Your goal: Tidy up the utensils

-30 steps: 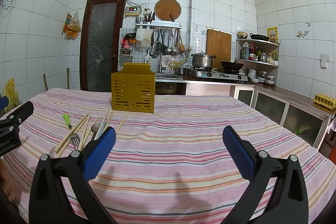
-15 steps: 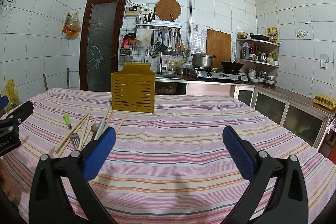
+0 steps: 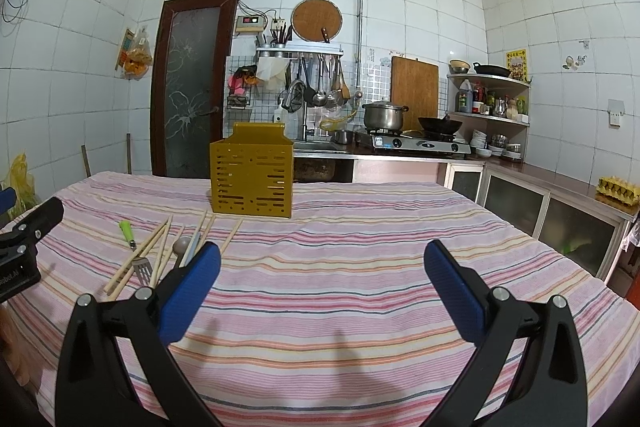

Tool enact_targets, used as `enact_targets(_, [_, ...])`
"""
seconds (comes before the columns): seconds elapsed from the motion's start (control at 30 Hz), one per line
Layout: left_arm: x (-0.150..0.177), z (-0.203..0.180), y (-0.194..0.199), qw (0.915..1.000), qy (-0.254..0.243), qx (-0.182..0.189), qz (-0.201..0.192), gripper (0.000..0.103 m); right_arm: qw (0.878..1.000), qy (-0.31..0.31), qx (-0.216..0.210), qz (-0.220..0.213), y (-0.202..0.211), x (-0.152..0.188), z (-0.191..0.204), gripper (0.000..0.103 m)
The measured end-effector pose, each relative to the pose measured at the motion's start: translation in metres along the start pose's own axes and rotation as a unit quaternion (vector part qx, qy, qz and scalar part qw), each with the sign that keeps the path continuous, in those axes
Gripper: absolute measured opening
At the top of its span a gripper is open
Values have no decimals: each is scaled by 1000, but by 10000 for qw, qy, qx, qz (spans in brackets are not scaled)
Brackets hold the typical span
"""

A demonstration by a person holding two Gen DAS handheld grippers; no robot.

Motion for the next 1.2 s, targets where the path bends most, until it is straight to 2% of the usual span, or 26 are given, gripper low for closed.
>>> enact_targets(0.5, [-11,-5,6,10000,-19,-31,-28,98,10000,-47,-33,7,-2,0,-1,99])
enact_targets(1.2, [-2,-9,7,9994,-259,-180,-175,98,9999,-43,-88,134,-8,3,0,99])
Point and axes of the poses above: each gripper's, at about its wrist camera, not at the fingertips, and y roughly against the way its jaws point, z to its left, x to its underside, the point moved 5 cm from there along -y, roughly the way its jaws point, and after that the axes turned 9 degrees about y, right-handed, at the moved point
